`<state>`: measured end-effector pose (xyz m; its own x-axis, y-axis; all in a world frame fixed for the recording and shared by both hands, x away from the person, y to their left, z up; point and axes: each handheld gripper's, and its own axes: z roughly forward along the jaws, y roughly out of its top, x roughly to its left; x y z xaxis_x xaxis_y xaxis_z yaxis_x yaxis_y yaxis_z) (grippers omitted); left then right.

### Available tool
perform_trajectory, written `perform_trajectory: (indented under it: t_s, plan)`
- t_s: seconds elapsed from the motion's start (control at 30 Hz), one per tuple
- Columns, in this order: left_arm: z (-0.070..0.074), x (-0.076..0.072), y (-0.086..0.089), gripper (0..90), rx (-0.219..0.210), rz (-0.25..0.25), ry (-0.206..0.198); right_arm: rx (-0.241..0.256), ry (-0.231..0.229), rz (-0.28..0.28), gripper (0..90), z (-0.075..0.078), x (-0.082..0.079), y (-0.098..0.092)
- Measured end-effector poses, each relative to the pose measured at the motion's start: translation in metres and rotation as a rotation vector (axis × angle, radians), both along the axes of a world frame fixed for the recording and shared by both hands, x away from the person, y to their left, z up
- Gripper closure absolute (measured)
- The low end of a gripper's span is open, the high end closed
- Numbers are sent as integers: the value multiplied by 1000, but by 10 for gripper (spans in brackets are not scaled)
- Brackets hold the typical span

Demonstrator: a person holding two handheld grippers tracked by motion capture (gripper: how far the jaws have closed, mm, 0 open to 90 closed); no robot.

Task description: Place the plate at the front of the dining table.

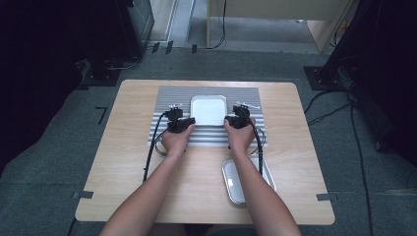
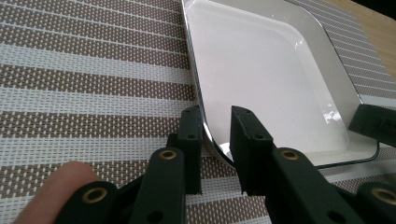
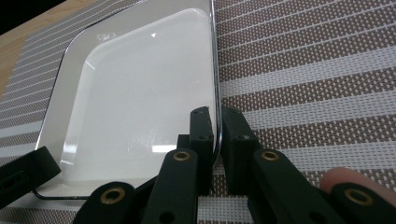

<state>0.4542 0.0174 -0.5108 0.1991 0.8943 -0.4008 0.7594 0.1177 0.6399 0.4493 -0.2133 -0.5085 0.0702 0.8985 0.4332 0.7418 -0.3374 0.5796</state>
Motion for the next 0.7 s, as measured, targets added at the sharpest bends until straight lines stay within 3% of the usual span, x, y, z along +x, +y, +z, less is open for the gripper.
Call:
perform_trajectory:
  t_s: [0.03, 0.1, 0.2, 0.3, 0.4, 0.43, 0.53, 0.7]
  plan:
    - [0, 0, 0, 690, -6, -9, 2, 11, -2, 10, 752, 1, -1, 0]
    - [1, -1, 0, 671, 1, -15, 0, -13, -11, 4, 688, 3, -2, 0]
    - [2, -5, 1, 621, 1, -38, -26, -13, -29, 4, 642, 5, -4, -1]
    - [2, -12, 4, 525, -8, -42, -79, 3, -54, 28, 594, 9, -9, -4]
    - [2, -15, 7, 496, -15, -35, -79, -7, -46, 15, 587, 12, -13, -6]
    - [2, -18, 9, 480, -13, -39, -84, -24, -69, 9, 565, 15, -16, -9]
    - [4, -21, 10, 441, 5, -49, -93, -54, -80, 10, 561, 18, -18, -13]
    - [16, -33, 15, 294, 0, -85, -113, -93, -78, 80, 448, 20, -26, -23]
